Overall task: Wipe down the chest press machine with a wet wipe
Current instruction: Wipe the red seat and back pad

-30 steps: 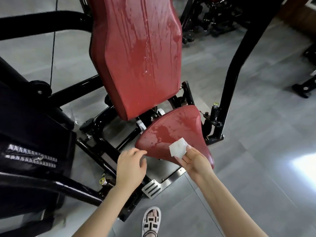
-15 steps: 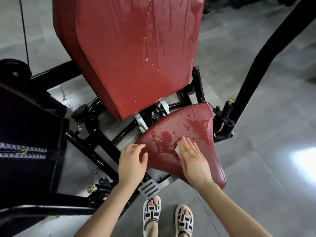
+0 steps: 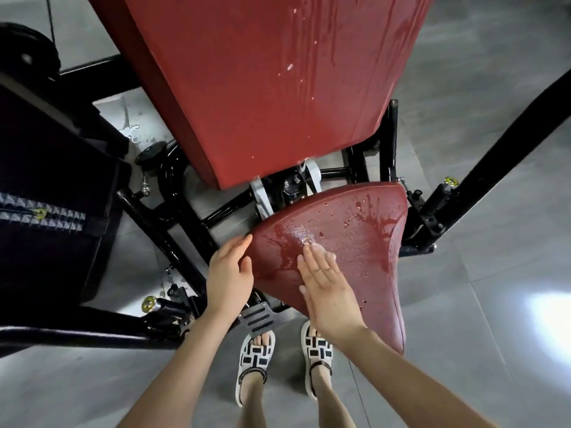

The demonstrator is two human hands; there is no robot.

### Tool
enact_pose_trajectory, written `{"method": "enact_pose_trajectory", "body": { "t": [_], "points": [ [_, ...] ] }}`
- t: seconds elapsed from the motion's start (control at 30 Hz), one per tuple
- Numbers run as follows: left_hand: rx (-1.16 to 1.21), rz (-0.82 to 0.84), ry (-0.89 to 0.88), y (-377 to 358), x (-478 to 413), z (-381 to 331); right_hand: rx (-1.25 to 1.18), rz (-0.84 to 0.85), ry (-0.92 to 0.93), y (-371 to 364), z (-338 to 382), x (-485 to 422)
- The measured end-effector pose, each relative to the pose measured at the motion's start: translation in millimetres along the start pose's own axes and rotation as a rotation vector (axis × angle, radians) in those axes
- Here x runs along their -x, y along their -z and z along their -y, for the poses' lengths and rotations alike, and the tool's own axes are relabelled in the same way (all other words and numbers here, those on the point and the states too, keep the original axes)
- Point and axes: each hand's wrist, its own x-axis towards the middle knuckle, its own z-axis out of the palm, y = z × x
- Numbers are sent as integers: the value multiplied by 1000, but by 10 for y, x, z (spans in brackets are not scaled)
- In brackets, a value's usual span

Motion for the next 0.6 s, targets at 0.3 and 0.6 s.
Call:
{"method": "enact_pose_trajectory", "body": {
  "t": [0.3,0.6],
  "points": [
    [42,-12,24,-74,48,50,-129,-63,-329,240,-774,-394],
    [66,53,0,4,34,89,39,139,140,161,-464,-337]
  ]
}}
